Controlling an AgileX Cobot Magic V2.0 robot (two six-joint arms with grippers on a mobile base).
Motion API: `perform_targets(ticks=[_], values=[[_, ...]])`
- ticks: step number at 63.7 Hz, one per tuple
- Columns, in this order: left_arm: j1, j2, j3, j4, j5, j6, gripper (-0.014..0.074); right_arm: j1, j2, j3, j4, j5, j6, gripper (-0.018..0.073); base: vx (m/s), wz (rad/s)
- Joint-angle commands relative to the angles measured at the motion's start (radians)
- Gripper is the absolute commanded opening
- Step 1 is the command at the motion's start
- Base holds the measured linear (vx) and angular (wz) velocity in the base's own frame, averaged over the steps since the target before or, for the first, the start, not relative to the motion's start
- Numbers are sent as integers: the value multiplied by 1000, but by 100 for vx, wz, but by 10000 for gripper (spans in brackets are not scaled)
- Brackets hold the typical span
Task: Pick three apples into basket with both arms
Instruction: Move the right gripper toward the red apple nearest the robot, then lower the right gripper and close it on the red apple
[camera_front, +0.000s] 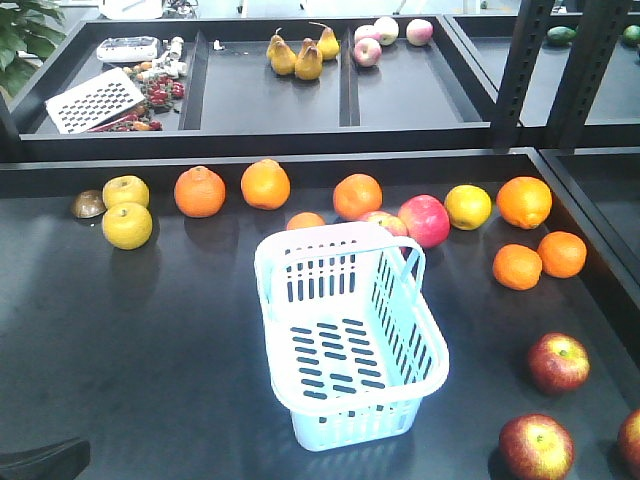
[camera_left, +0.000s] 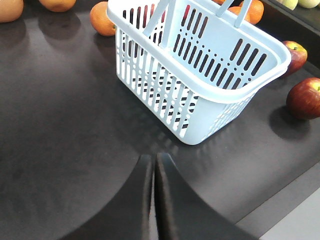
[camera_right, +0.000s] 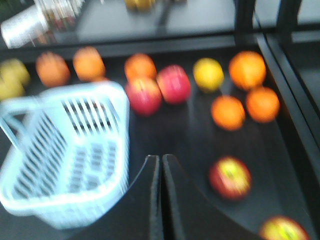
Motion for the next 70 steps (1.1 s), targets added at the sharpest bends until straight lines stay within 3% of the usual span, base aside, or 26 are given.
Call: perform_targets(ticks=[1, 10, 18, 28, 56, 70], values=[[2, 0, -25, -11, -69, -8, -8, -1, 115, -109, -42, 100, -11, 36, 0, 0], [2, 0, -25, -11, -69, -8, -8, -1, 261, -163, -32, 227, -39, 241, 0, 0], [2, 0, -25, -11, -69, -8, -8, -1, 363, -157, -31, 229, -78, 517, 0, 0], [2, 0, -25, -11, -69, -8, -8, -1, 445, -157, 27, 217, -132, 714, 0, 0], [2, 0, -25, -11, -87, -8, -8, -1, 815, -157, 22, 233, -150, 666, 0, 0], [2, 0, -25, -11, -87, -8, -8, -1, 985, -157, -1, 159, -147, 633, 0, 0]])
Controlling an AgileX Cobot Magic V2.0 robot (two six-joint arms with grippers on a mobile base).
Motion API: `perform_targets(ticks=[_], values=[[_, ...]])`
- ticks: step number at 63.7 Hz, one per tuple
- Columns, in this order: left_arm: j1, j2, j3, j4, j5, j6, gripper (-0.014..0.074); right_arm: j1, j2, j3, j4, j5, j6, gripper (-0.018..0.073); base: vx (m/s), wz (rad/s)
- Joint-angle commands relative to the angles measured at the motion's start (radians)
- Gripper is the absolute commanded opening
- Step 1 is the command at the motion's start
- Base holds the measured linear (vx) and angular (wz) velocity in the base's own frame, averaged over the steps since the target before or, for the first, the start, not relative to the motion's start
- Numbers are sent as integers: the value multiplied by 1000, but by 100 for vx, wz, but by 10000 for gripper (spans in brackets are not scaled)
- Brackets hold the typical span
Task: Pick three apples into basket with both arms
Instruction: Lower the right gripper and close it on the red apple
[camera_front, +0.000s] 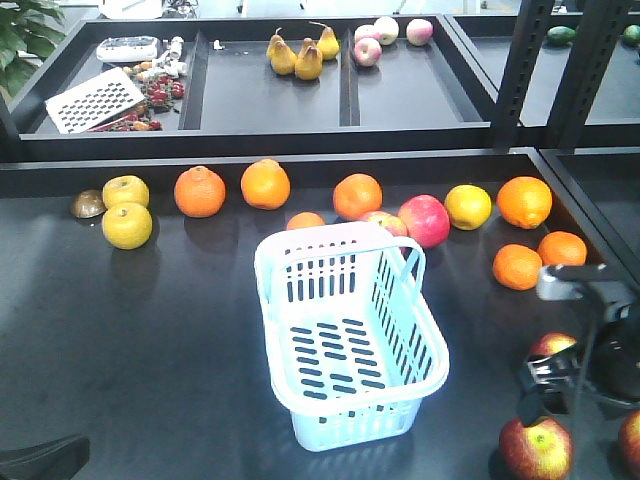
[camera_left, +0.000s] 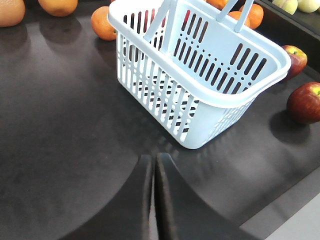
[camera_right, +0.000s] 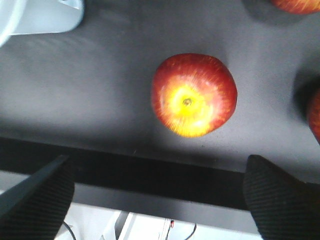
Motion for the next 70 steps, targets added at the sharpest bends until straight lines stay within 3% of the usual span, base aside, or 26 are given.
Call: perform_targets(ticks=[1, 25, 70], values=[[2, 0, -25, -11, -73, -7, -8, -1, 38, -29, -3, -54, -12, 631, 0, 0], [2, 0, -25, -11, -73, -7, -8, -1, 197, -29, -50, -141, 21, 613, 0, 0], [2, 0, -25, -11, -73, -7, -8, -1, 328, -29, -51, -200, 21, 591, 0, 0]])
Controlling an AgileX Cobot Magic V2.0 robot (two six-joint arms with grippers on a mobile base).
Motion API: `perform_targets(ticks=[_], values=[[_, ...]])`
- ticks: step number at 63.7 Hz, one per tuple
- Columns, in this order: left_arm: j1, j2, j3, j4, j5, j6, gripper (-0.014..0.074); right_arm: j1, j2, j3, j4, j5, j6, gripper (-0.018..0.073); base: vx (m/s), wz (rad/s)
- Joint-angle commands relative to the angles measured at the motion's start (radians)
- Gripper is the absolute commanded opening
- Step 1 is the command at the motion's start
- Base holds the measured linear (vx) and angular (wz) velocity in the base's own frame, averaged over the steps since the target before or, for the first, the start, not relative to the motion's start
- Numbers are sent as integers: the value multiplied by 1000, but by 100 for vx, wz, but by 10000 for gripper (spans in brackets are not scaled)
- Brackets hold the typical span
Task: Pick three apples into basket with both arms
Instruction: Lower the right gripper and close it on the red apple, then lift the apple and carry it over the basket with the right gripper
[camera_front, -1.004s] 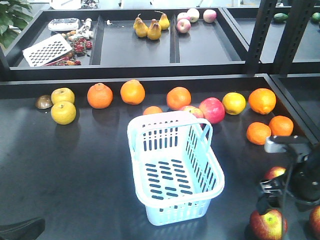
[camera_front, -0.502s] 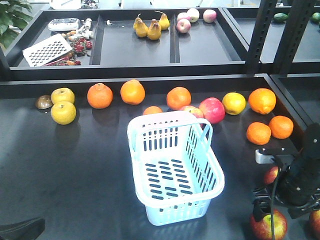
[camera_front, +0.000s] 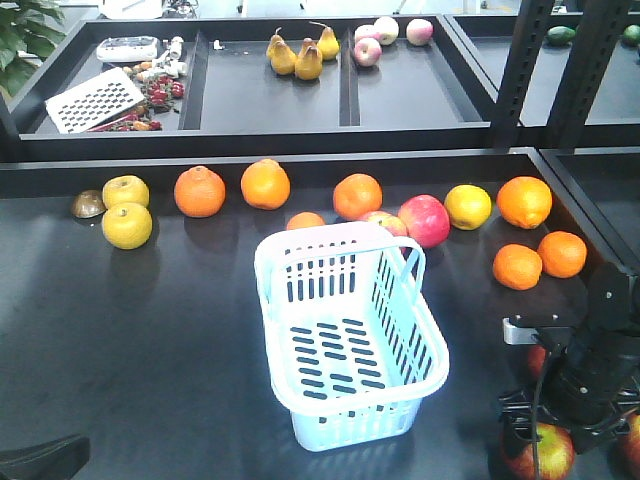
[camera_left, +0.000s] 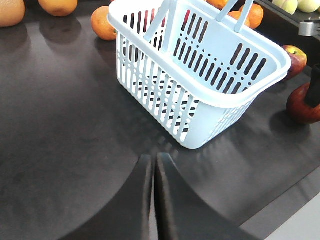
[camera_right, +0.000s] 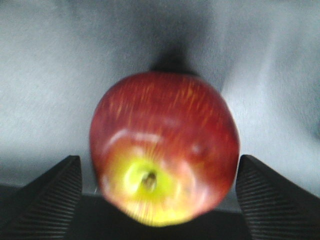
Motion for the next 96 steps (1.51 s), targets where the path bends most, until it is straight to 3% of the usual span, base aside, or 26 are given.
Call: perform_targets(ticks=[1, 13, 32, 39, 51, 56, 67, 78, 86, 96], values=[[2, 0, -25, -11, -73, -7, -8, -1, -34, -22, -4, -7, -5, 589, 0, 0], [2, 0, -25, -11, -73, -7, -8, -1, -34, -22, 2, 15, -6, 488, 0, 0], [2, 0, -25, -11, -73, -7, -8, -1, -152, -28, 8, 52, -7, 84, 0, 0], [2, 0, -25, -11, -73, -7, -8, -1, -252, -28, 4, 97, -6, -9, 0, 0], [2, 0, -25, -11, -73, -7, -8, 0, -477, -28, 68, 164, -38, -8, 0, 0], [2, 0, -25, -11, -73, -7, -8, 1, -582, -28, 184, 175, -108, -3, 0, 0], [2, 0, -25, -11, -73, -7, -8, 1, -679, -28, 555, 182, -354, -1, 0, 0], [2, 0, -25, -11, -73, -7, -8, 8, -624, -28, 785, 157, -503, 4, 0, 0], [2, 0, -25, -11, -73, -7, -8, 124, -538, -28, 856, 75, -618, 9, 0, 0], [2, 0, -25, -11, -73, -7, -8, 276, -428, -28, 848, -180, -631, 52, 0, 0]])
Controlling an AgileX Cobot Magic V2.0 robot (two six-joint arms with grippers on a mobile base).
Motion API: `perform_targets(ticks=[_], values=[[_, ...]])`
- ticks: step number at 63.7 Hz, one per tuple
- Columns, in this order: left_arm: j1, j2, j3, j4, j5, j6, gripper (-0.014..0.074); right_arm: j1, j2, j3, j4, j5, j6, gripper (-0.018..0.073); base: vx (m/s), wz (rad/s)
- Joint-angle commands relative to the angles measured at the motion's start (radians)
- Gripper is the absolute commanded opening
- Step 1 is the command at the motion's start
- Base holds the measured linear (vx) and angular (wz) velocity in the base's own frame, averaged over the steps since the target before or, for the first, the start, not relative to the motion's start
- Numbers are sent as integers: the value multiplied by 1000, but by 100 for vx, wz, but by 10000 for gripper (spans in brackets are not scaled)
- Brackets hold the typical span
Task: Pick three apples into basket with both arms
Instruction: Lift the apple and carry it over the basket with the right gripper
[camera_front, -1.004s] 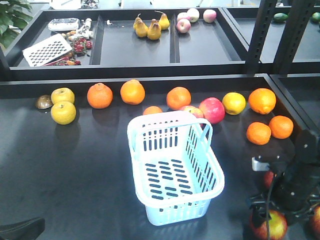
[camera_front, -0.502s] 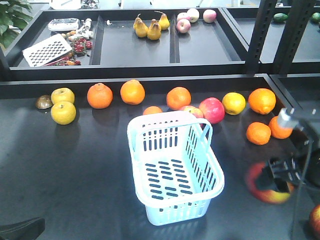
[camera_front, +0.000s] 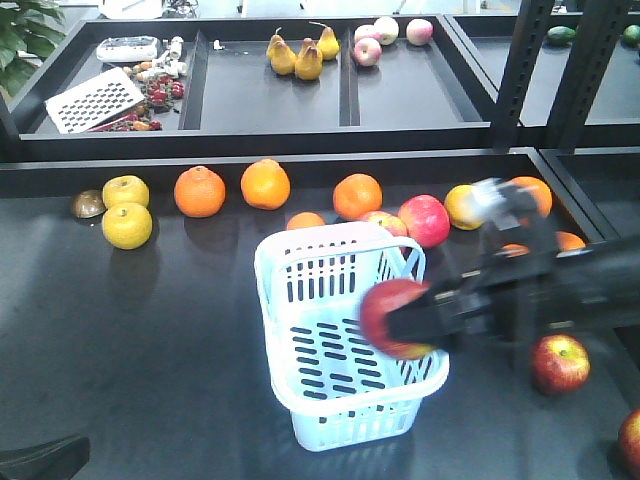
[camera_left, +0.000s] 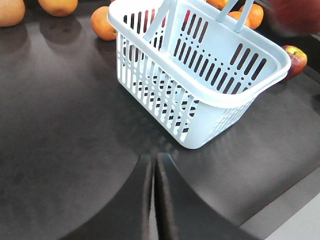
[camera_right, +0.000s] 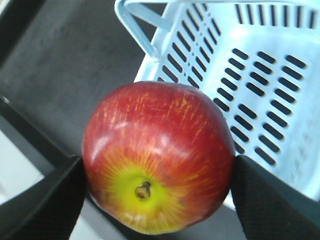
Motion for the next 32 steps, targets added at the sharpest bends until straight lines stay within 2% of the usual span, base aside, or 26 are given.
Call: perform_targets(ticks=[1, 10, 22, 28, 32], values=[[2, 0, -25, -11, -73, -7, -8, 67, 36, -25, 51, -183, -22, 60, 0, 0], [2, 0, -25, -11, -74, -7, -8, 100, 89, -25, 19, -305, -38, 178, 0, 0], [2, 0, -25, -11, -70, -7, -8, 100, 123, -25, 12, -330, -60, 447, 0, 0], [2, 0, -25, -11, -70, -7, -8, 100, 126, -25, 13, -340, -82, 549, 0, 0], [2, 0, -25, -11, -70, -7, -8, 100, 126, -25, 13, -350, -86, 582, 0, 0]])
